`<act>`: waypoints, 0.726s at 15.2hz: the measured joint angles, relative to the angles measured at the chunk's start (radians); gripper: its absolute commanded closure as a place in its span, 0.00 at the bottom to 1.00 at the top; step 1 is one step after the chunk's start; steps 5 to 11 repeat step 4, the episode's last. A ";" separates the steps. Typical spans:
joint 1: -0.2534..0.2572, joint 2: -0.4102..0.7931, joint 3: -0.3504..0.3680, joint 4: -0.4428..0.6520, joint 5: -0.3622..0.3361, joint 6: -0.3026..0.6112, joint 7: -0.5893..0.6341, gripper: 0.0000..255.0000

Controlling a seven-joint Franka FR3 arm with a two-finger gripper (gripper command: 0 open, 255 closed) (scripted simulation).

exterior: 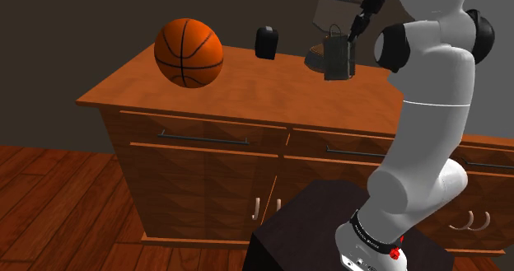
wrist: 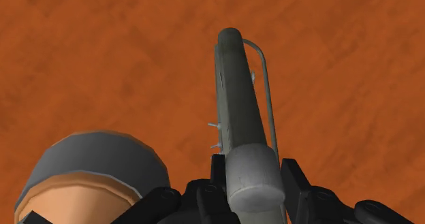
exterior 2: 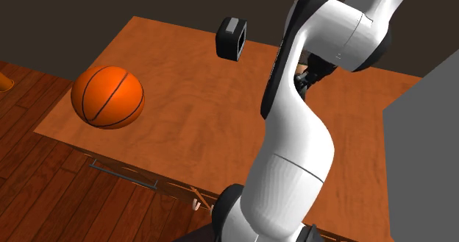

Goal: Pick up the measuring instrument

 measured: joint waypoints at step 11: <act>-0.087 0.078 0.018 0.185 0.058 -0.105 0.015 1.00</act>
